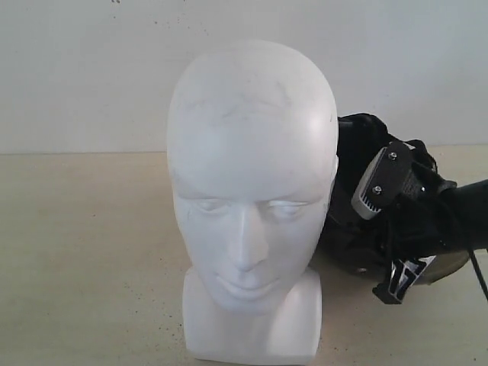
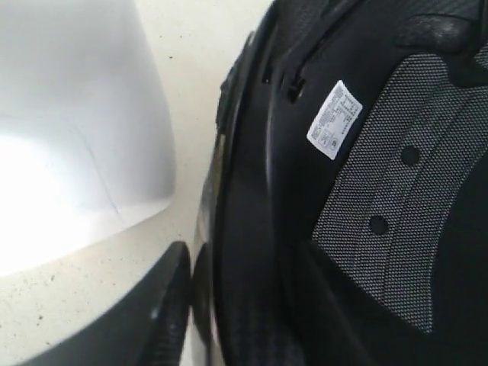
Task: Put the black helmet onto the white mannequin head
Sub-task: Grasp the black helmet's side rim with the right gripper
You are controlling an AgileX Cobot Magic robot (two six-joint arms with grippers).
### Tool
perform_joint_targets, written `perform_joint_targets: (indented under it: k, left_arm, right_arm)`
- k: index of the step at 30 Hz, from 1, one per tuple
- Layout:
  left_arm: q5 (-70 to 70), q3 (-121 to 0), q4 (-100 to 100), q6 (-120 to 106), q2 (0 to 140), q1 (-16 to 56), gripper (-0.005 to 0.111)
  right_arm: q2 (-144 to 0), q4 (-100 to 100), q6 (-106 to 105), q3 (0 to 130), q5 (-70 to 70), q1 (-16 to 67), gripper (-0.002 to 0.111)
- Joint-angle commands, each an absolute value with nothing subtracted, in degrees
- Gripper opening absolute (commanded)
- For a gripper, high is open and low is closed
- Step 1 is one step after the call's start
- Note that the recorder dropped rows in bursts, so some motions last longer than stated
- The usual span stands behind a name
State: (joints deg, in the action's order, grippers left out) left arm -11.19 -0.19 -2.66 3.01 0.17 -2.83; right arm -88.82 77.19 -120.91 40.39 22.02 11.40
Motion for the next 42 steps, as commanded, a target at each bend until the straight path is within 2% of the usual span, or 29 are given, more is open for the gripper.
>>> perform_joint_targets:
  k: [1, 3, 4, 7, 11, 17, 22, 24, 26, 29, 31, 39, 42]
  left_arm:
    - [-10.42, 0.0, -2.39, 2.92, 0.0, -2.82, 0.004]
    - [-10.42, 0.0, -2.39, 2.92, 0.0, -2.82, 0.004]
    - [-10.42, 0.0, -2.39, 2.92, 0.0, -2.82, 0.004]
    - [-10.42, 0.0, -2.39, 2.92, 0.0, -2.82, 0.004]
    - [-10.42, 0.0, -2.39, 2.92, 0.0, -2.82, 0.004]
    - [-10.42, 0.0, -2.39, 2.92, 0.0, -2.82, 0.004]
    - [-10.42, 0.0, -2.39, 2.92, 0.0, -2.82, 0.004]
    - [-10.42, 0.0, -2.39, 2.92, 0.0, -2.82, 0.004]
    - [-10.42, 0.0, -2.39, 2.92, 0.0, -2.82, 0.004]
    - [-10.42, 0.0, -2.39, 2.92, 0.0, -2.82, 0.004]
    - [-10.42, 0.0, -2.39, 2.92, 0.0, -2.82, 0.004]
    - [-10.42, 0.0, -2.39, 2.92, 0.0, -2.82, 0.004]
    - [-10.42, 0.0, -2.39, 2.92, 0.0, -2.82, 0.004]
  right_arm:
    - [-88.46, 75.41, -117.01, 40.66, 21.2, 11.36, 0.023]
    - [-87.25, 70.11, -110.27, 40.66, 21.2, 11.36, 0.001]
    - [-86.57, 66.26, -105.64, 40.66, 21.05, 11.36, 0.0]
    - [-84.49, 56.58, -92.91, 40.66, 22.97, 11.36, 0.0]
    - [-79.5, 39.22, -72.87, 40.66, 34.6, 11.36, 0.0]
    - [-71.66, 24.8, -56.09, 40.66, 45.9, 11.36, 0.0]
    - [-70.36, 22.6, -52.28, 40.66, 49.89, 11.36, 0.0]
    - [-70.36, 22.2, -49.88, 40.66, 50.98, 11.36, 0.005]
    - [-70.36, 21.86, -49.62, 40.66, 51.87, 11.36, 0.017]
    - [-70.36, 22.03, -49.39, 40.66, 52.21, 11.36, 0.043]
    - [-70.36, 22.6, -48.57, 40.66, 52.08, 11.36, 0.055]
    - [-70.36, 30.49, -45.94, 40.66, 50.18, 11.36, 0.057]
    - [-70.36, 32.27, -46.83, 40.66, 49.45, 12.18, 0.064]
